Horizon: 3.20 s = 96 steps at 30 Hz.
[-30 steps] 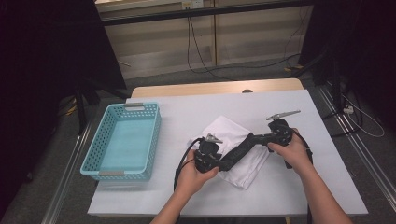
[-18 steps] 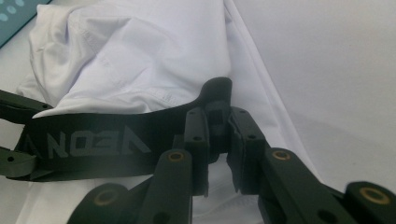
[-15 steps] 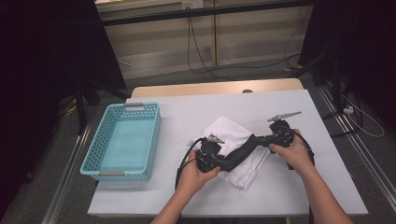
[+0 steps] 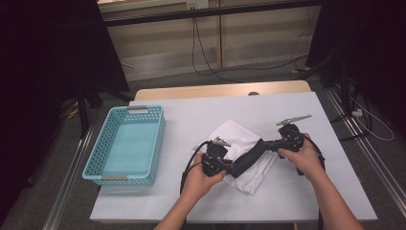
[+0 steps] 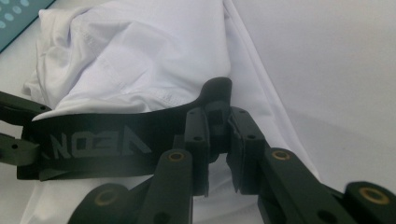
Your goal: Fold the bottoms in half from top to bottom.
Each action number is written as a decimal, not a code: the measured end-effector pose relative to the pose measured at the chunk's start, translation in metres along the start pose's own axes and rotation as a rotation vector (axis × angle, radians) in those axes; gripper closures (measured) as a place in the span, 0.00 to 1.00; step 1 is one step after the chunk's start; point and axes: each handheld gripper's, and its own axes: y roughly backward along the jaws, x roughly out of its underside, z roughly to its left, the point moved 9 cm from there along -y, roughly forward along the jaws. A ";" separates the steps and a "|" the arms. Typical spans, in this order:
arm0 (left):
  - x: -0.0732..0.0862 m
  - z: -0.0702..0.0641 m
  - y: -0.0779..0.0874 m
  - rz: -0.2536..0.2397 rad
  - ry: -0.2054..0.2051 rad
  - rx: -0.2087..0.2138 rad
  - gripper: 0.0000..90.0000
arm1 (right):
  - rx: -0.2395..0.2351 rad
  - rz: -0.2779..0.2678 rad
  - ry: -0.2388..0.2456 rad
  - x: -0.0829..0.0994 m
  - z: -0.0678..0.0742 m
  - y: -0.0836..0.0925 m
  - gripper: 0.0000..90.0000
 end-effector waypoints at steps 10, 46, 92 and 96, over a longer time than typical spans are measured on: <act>0.002 -0.001 -0.002 0.018 -0.008 0.008 0.86 | -0.024 -0.024 -0.009 0.004 0.001 0.011 0.89; -0.002 -0.010 0.001 0.016 -0.001 0.061 0.93 | -0.015 -0.006 0.003 0.008 -0.002 0.011 0.90; 0.001 -0.013 -0.004 0.038 0.007 0.070 0.90 | -0.024 0.005 0.012 0.005 0.008 0.017 0.90; -0.004 -0.021 -0.001 0.023 0.007 0.110 0.90 | -0.038 0.001 0.004 0.005 0.006 0.028 0.90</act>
